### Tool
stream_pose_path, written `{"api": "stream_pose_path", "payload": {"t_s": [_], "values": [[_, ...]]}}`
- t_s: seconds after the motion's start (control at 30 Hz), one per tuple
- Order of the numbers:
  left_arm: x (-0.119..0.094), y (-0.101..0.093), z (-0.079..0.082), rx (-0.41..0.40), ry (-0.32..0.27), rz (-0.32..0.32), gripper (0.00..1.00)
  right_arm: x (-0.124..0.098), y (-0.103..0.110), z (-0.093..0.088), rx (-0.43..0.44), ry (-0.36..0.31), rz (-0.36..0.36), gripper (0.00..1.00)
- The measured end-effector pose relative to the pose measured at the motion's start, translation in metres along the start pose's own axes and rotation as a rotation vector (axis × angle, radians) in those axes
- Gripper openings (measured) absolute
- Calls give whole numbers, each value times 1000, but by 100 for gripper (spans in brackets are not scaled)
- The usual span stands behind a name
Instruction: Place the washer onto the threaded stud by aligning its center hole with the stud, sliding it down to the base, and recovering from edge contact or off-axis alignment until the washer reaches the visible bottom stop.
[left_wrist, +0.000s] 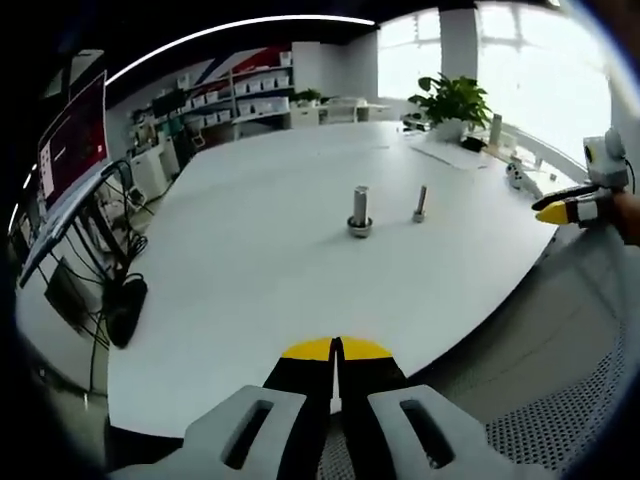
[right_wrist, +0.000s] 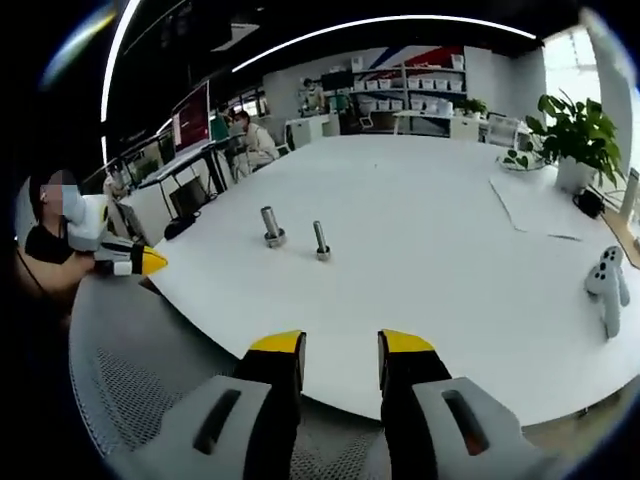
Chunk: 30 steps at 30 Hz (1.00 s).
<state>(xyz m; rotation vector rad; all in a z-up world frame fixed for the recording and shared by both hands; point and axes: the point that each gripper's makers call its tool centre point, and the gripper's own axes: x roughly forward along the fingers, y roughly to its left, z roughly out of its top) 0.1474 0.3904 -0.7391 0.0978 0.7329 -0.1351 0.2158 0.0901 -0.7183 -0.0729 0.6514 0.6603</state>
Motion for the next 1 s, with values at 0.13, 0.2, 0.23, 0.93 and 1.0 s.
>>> {"api": "stream_pose_path", "payload": {"t_s": [0.13,0.2,0.23,0.93,1.0], "values": [[2,-3,-5,-1,31,-5,0,8,-3,-11,109,10,-25,32],[0,-1,-4,4,26,-2,1,12,-7,-14,1,9,-42,31],[1,-4,1,-9,-13,-12,4,13,-6,-16,9,27,-33,29],[3,-2,-6,3,36,0,7,13,-14,-29,31,107,-55,25],[3,-2,-6,4,35,0,7,14,-14,-29,33,107,-54,25]]}}
